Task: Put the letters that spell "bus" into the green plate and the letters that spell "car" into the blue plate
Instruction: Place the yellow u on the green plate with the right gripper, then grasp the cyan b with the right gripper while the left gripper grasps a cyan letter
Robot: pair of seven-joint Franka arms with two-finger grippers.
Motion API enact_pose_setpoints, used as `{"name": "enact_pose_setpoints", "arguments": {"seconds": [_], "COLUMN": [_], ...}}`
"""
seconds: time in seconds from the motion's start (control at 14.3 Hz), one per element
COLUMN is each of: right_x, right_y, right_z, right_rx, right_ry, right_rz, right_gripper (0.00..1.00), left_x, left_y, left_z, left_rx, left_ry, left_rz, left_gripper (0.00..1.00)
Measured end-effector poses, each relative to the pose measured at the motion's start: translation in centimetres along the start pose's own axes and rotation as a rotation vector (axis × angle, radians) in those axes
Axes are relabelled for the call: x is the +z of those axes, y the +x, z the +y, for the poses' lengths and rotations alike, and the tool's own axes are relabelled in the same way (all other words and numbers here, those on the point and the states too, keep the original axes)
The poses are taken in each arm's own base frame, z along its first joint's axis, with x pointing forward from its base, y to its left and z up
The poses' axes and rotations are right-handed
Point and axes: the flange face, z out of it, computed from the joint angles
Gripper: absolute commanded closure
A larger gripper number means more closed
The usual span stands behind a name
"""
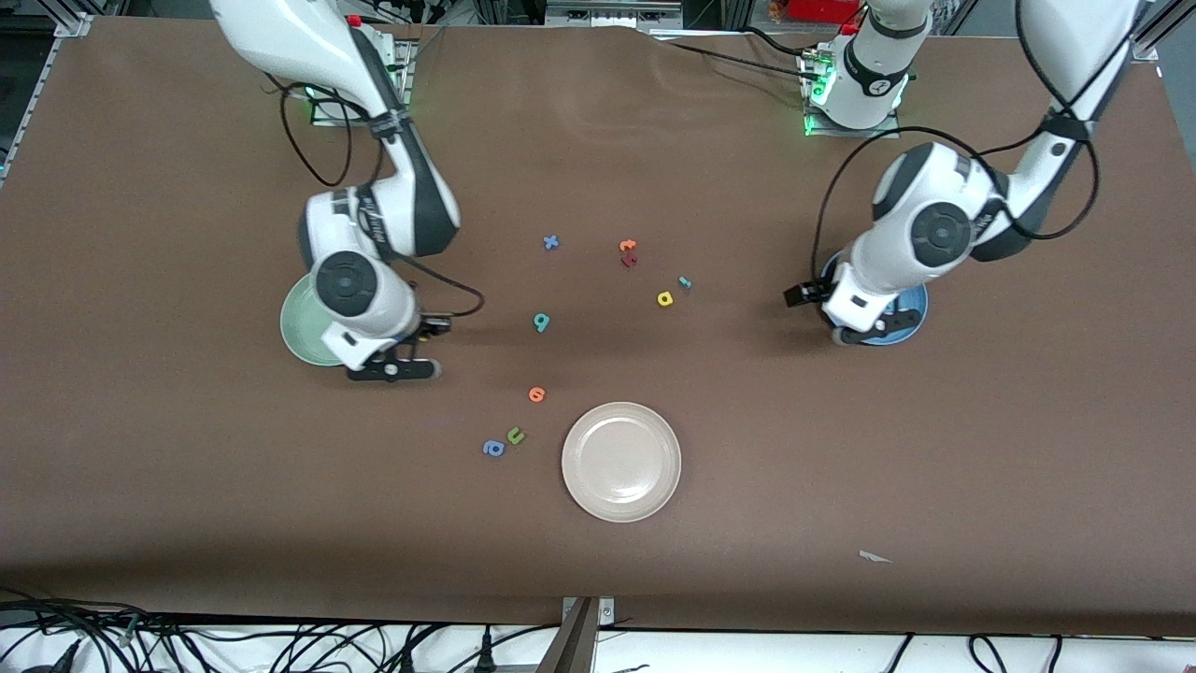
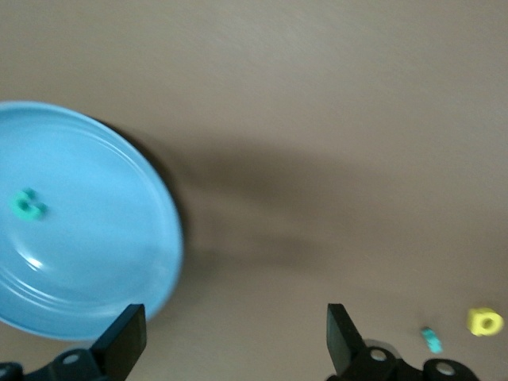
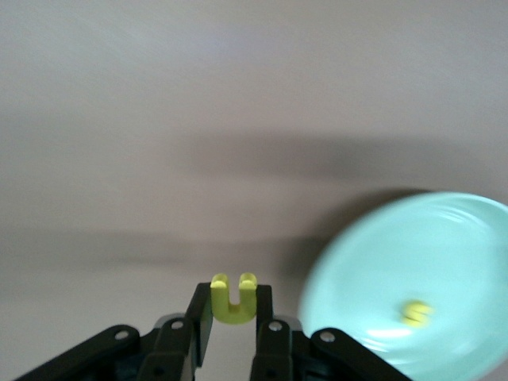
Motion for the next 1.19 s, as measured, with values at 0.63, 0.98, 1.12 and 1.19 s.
{"name": "enact_pose_setpoints", "arguments": {"seconds": [0.63, 0.98, 1.12, 1.19], "right_x": [9.9, 8.0, 4.7, 2.7], "right_y": [-6.5, -5.9, -4.7, -4.0], "right_z": [9.4, 8.5, 6.7, 5.3], "right_rx": [-0.041, -0.048, -0.018, 0.015], "right_ry": [-0.022, -0.008, 0.012, 0.021], "right_rz": [0.001, 0.02, -0.009, -0.026], "right_gripper": [0.13, 0.01, 0.02, 0.02], "left_x": [1.3, 4.2, 6.5, 7.7], "left_y": [-3.5, -7.1, -8.4, -8.8], "left_z": [5.0, 10.4, 11.6, 12.0], "left_rx": [-0.036, -0.09, -0.097, -0.102], "left_ry": [0.006, -0.066, -0.04, -0.018], "left_rz": [-0.01, -0.024, -0.014, -0.005], "left_gripper": [0.0, 0.09, 0.18, 0.23]}}
